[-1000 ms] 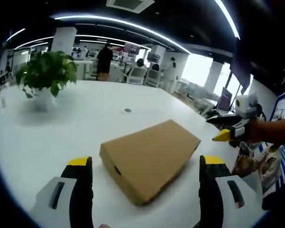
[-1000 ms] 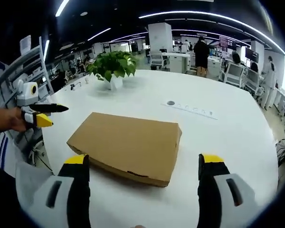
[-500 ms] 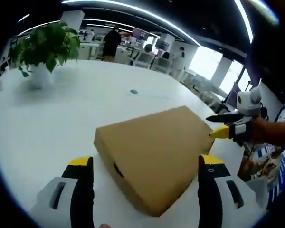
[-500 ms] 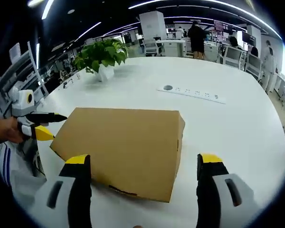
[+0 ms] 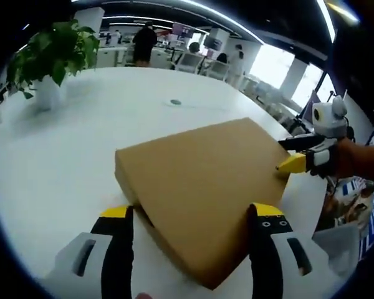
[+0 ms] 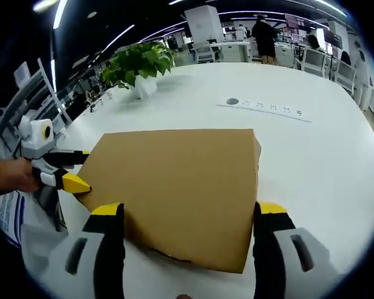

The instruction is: Operate the shoe box by opening the lid, removing the specified soft item, and placing it in the target area until the item is outside and the box remains undamaged.

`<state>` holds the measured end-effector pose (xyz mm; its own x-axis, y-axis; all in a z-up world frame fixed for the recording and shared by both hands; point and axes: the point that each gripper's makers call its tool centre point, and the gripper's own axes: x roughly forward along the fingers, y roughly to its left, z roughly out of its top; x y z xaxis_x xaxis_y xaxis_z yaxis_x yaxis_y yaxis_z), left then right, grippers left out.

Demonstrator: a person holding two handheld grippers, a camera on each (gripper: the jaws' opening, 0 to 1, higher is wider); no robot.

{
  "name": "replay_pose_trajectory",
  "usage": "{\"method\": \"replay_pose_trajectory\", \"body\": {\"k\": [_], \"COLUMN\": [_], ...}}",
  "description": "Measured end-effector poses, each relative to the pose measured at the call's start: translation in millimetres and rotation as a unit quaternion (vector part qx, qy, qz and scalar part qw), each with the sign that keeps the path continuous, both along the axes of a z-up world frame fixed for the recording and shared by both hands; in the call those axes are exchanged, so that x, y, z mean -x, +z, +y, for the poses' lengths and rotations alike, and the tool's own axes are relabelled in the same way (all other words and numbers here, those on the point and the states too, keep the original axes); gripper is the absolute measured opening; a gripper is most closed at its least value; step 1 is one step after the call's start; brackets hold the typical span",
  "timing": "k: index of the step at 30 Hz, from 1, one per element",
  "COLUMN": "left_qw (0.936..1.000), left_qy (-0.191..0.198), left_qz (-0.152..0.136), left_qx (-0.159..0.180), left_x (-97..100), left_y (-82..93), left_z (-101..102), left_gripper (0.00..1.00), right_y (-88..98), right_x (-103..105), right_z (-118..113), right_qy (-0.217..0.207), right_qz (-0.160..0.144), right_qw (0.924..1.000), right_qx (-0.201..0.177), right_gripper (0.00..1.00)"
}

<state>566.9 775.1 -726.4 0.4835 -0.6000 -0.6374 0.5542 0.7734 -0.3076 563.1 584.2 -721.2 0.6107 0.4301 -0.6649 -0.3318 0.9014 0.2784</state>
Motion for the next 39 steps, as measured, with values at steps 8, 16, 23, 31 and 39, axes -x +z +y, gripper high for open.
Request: {"method": "replay_pose_trajectory", "body": {"k": [8,16,23,31,39], "left_qw": [0.9999,0.9999,0.9998,0.9999,0.9999], "left_qy": [0.005,0.0,0.008,-0.002,-0.009], "left_qz": [-0.01,-0.008,-0.015,-0.013,-0.008], "left_qx": [0.01,0.007,0.01,0.008,0.003], "left_x": [1.0,18.6,41.5,72.5,93.6], "left_y": [0.7,0.3,1.0,1.4,1.1], "left_z": [-0.3,13.4,30.2,40.7,55.1], "left_gripper": [0.75,0.76,0.76,0.77,0.77], "right_y": [0.7,0.3,-0.2,1.6,2.3], "right_x": [11.3,44.3,90.1,135.4,160.8], "right_z": [2.8,13.6,36.2,50.8,68.0], "right_qy": [0.012,0.023,0.033,0.011,0.008], "right_qz": [0.003,0.006,0.005,0.003,0.004], "right_qw": [0.9999,0.9997,0.9994,0.9999,0.9999], "right_qx": [0.001,0.006,0.007,-0.012,-0.012], "right_gripper": [0.77,0.7,0.72,0.71,0.72]}}
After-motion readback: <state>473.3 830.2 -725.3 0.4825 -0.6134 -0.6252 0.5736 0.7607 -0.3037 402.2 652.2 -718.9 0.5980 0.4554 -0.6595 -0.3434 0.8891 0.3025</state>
